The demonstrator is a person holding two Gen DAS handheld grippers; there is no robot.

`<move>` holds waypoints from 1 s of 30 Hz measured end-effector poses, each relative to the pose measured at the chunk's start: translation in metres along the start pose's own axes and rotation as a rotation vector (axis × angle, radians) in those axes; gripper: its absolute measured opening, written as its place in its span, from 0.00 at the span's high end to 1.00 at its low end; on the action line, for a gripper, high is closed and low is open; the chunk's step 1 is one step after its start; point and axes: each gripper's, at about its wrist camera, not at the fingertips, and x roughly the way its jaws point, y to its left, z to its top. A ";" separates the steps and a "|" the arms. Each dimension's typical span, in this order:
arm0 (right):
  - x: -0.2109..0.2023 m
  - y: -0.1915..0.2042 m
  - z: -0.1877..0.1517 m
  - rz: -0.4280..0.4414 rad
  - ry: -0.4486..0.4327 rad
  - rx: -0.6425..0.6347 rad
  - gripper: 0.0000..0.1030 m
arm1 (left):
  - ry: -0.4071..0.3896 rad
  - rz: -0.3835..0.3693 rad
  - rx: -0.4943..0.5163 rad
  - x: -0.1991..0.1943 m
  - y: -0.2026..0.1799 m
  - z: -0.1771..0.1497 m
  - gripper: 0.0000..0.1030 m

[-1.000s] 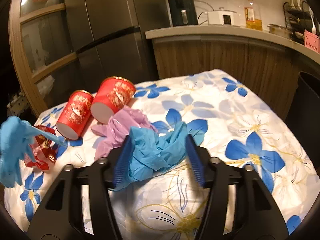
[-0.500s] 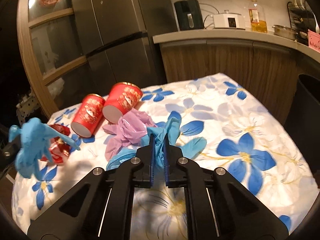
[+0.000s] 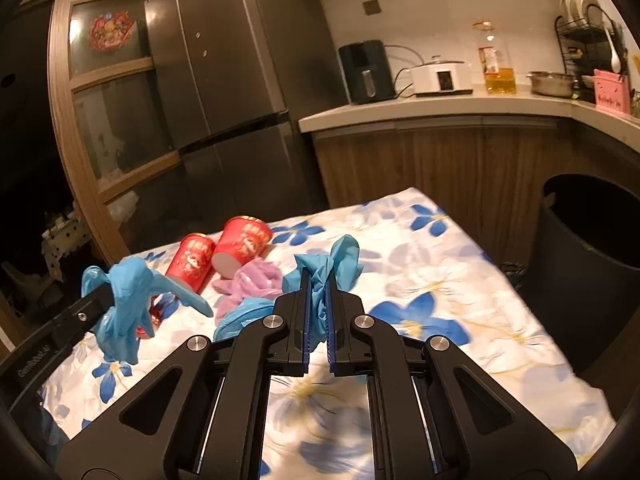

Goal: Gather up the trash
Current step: 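Carry both blue gloves over the black trash bin with both tools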

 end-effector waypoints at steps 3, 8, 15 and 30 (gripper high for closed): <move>-0.013 -0.012 0.003 -0.016 -0.022 0.006 0.94 | 0.005 -0.018 0.019 0.001 -0.017 -0.002 0.99; -0.034 -0.037 0.007 -0.049 -0.056 0.026 0.94 | 0.006 -0.050 0.060 0.005 -0.047 -0.004 0.99; -0.058 -0.067 0.015 -0.087 -0.104 0.047 0.94 | 0.017 -0.092 0.111 0.013 -0.088 -0.007 0.99; -0.091 -0.122 0.028 -0.162 -0.173 0.081 0.94 | 0.021 -0.158 0.199 0.030 -0.163 -0.012 0.99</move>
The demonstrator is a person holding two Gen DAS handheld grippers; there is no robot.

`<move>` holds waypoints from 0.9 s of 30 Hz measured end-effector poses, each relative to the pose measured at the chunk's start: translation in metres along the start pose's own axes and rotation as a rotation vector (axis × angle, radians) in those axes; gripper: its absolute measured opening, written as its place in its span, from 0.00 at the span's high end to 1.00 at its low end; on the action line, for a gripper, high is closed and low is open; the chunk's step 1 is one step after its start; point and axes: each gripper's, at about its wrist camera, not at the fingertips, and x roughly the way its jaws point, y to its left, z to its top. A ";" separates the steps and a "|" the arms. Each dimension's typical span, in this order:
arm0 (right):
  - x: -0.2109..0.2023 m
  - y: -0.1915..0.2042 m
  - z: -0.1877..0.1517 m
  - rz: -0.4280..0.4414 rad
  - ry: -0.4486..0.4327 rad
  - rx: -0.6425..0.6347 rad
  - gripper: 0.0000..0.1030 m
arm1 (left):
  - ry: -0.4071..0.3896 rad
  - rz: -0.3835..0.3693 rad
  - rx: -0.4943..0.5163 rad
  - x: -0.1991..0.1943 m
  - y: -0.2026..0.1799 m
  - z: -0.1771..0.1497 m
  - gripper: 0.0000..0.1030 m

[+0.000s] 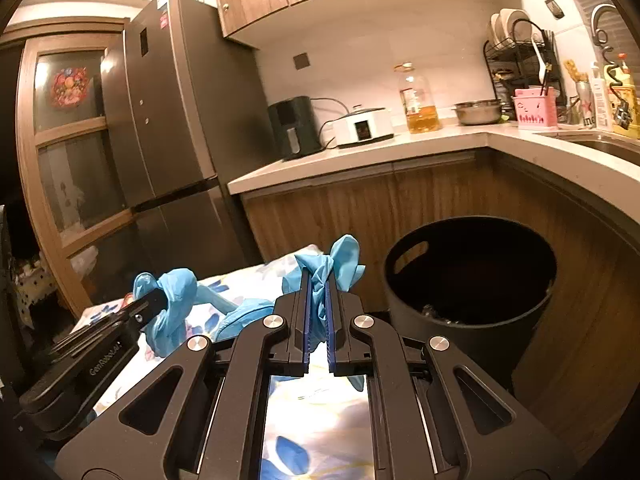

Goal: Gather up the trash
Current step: 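Carry both blue gloves over the black trash bin with both tools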

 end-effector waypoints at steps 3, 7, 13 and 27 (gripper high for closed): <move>-0.003 -0.012 0.004 -0.015 -0.013 0.007 0.94 | -0.001 -0.011 0.018 0.004 -0.014 0.001 0.99; -0.006 -0.025 0.008 -0.031 -0.026 0.013 0.94 | -0.005 -0.031 0.048 0.010 -0.033 0.004 0.99; -0.011 -0.045 0.014 -0.057 -0.043 0.023 0.94 | -0.007 -0.056 0.084 0.016 -0.057 0.005 0.99; -0.018 -0.095 0.029 -0.144 -0.075 0.048 0.94 | -0.012 -0.115 0.140 0.035 -0.107 0.013 0.99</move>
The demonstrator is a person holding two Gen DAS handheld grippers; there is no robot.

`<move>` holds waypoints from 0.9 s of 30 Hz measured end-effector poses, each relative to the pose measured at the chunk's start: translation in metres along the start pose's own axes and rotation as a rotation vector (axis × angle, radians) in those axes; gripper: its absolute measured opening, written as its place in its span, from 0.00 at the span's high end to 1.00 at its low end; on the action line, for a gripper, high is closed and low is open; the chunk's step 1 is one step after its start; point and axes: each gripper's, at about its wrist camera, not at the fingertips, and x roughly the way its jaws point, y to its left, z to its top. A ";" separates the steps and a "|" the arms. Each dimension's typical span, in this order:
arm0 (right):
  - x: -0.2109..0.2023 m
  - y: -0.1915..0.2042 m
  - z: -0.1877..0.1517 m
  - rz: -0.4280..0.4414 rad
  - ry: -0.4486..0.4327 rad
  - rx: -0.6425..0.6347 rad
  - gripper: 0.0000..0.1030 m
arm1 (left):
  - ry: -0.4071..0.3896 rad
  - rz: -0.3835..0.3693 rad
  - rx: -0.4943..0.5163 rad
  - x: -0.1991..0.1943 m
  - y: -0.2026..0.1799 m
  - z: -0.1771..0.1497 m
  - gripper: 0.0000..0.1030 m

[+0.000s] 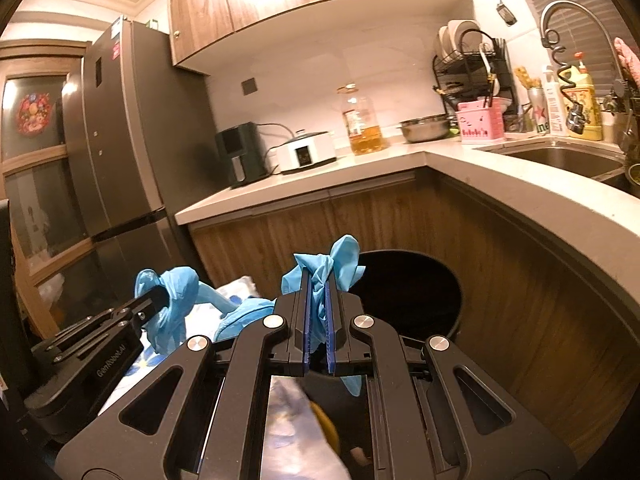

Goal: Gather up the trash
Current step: 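Carry both blue gloves over the black trash bin with both tools, then open both tools to drop the blue gloves into the bin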

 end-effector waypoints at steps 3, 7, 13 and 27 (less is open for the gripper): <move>0.003 -0.010 0.005 -0.021 -0.005 0.002 0.94 | -0.008 -0.017 0.003 0.005 -0.008 0.006 0.99; 0.009 -0.022 0.013 -0.035 0.001 -0.001 0.94 | -0.023 -0.040 0.017 0.015 -0.024 0.015 0.99; 0.022 -0.029 0.025 -0.038 0.005 -0.018 0.94 | -0.034 -0.092 0.017 0.033 -0.038 0.027 0.99; 0.052 -0.038 0.036 -0.035 0.027 -0.026 0.93 | -0.015 -0.136 0.024 0.065 -0.050 0.031 0.99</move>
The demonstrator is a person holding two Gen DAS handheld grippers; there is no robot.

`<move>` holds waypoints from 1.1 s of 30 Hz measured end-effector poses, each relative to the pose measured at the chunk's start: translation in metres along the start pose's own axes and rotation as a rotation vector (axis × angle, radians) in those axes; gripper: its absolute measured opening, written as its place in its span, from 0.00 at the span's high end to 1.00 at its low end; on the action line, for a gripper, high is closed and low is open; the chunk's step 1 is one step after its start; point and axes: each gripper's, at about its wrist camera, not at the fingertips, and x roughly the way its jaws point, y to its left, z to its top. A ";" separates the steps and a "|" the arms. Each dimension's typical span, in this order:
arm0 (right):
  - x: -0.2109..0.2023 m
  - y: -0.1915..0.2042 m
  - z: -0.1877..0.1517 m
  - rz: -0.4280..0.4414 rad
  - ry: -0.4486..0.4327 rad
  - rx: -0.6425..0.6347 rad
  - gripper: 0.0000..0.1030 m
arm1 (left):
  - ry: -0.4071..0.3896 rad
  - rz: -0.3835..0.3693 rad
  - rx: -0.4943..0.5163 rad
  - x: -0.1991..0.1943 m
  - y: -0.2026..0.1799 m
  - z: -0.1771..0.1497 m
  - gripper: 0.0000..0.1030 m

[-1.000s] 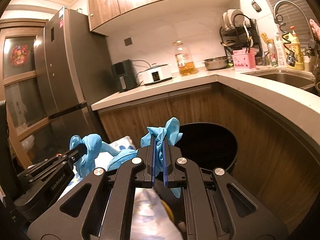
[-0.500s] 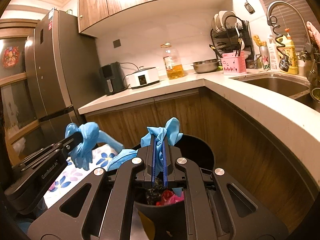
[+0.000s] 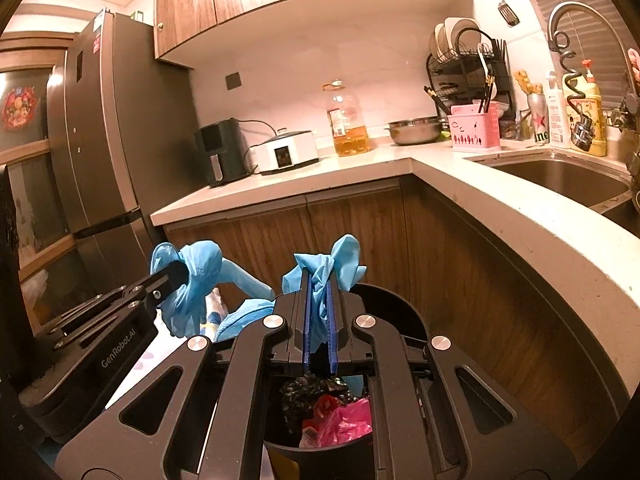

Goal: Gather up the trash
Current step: 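Open both tools to drop the blue gloves into the bin, then move both tools back over the red wrapper and pink glove on the table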

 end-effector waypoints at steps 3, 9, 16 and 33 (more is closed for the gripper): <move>0.004 -0.001 -0.001 -0.002 0.003 0.003 0.92 | 0.005 -0.014 0.000 0.004 0.001 0.000 0.99; 0.012 -0.005 -0.001 -0.006 0.013 0.013 0.91 | 0.021 -0.027 0.022 0.012 0.001 -0.004 0.99; 0.019 -0.011 0.000 -0.013 0.022 0.034 0.80 | 0.041 -0.037 0.018 0.018 0.004 -0.005 0.98; 0.017 -0.020 -0.008 -0.047 0.034 0.061 0.44 | 0.067 0.021 -0.018 0.013 0.027 -0.021 0.39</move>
